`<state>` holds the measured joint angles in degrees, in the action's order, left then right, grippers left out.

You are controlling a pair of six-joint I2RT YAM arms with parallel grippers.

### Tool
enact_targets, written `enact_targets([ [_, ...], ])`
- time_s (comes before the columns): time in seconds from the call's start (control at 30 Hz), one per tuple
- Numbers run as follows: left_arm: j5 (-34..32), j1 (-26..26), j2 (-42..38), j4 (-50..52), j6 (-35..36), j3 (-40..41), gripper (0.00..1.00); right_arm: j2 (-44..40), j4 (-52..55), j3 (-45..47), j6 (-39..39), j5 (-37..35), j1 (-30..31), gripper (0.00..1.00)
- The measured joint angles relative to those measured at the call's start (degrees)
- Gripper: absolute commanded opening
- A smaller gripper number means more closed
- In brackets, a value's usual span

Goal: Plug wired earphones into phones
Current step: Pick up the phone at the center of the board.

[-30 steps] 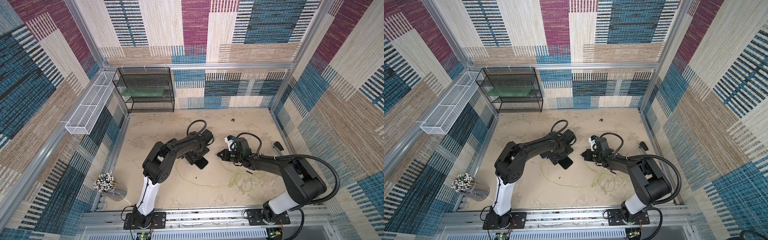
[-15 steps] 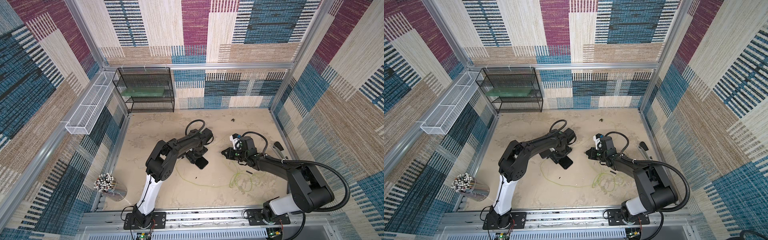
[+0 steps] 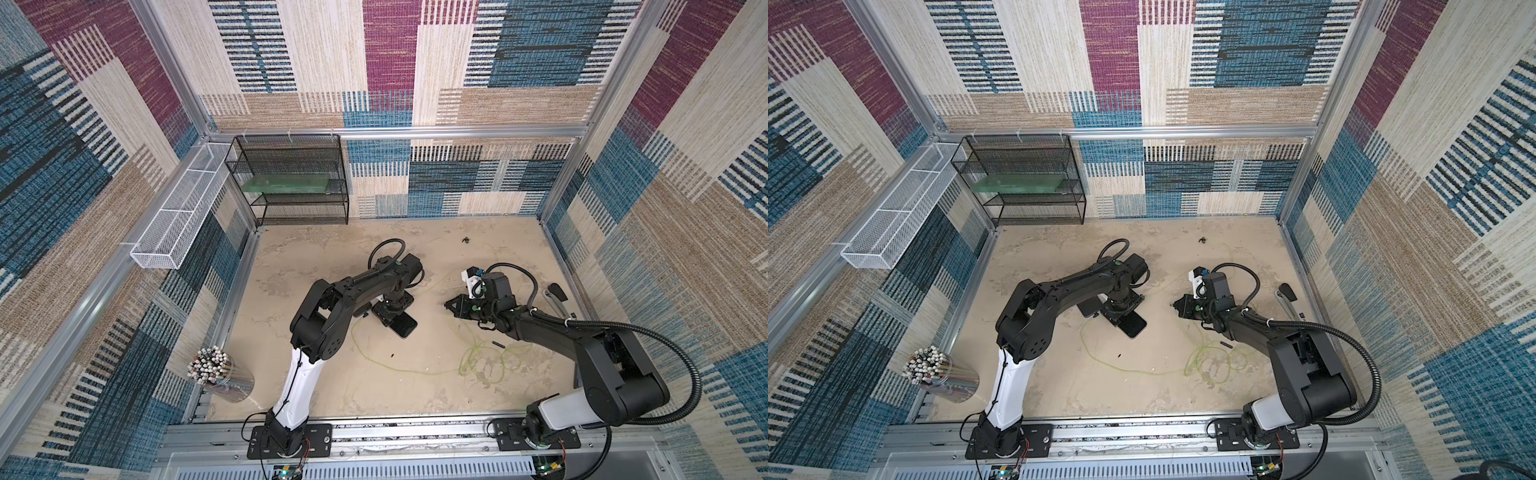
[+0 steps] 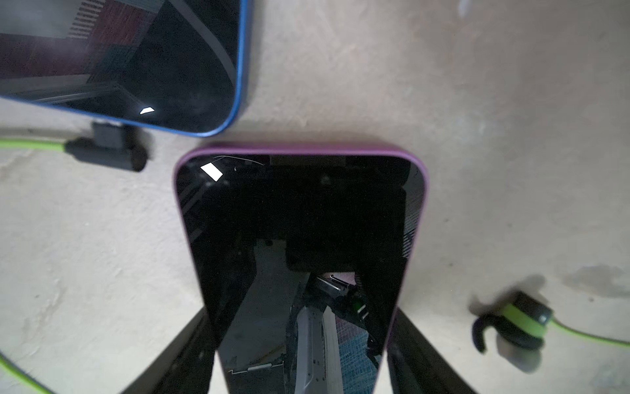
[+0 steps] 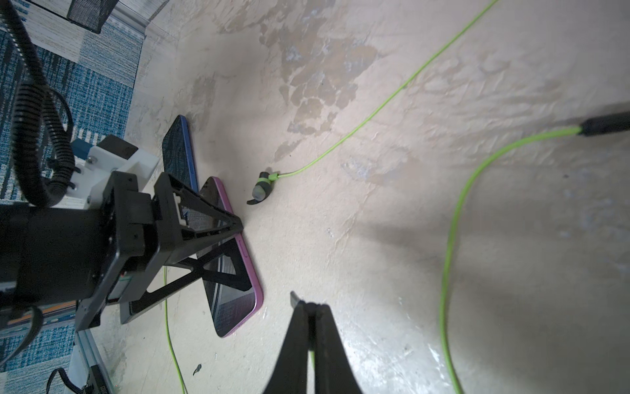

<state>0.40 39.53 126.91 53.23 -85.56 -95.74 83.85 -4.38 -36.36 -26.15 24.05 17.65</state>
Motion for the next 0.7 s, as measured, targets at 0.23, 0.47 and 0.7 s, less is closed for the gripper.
enact_targets([
  [0.23, 10.8, -4.0, 0.2, 2.1, 0.1, -3.8, 0.52, -0.3, 2.6, -1.9, 0.0, 3.0, 0.4, 0.0],
  [0.47, 20.0, -8.5, -0.6, -1.6, 1.4, -6.4, 0.52, -2.1, 4.4, -1.5, -0.9, 5.1, 1.3, 0.0],
  [0.7, 25.3, -12.6, -3.6, -4.0, 1.4, -4.4, 0.42, -3.0, 6.1, -1.9, -2.4, 4.2, 3.2, 0.0],
])
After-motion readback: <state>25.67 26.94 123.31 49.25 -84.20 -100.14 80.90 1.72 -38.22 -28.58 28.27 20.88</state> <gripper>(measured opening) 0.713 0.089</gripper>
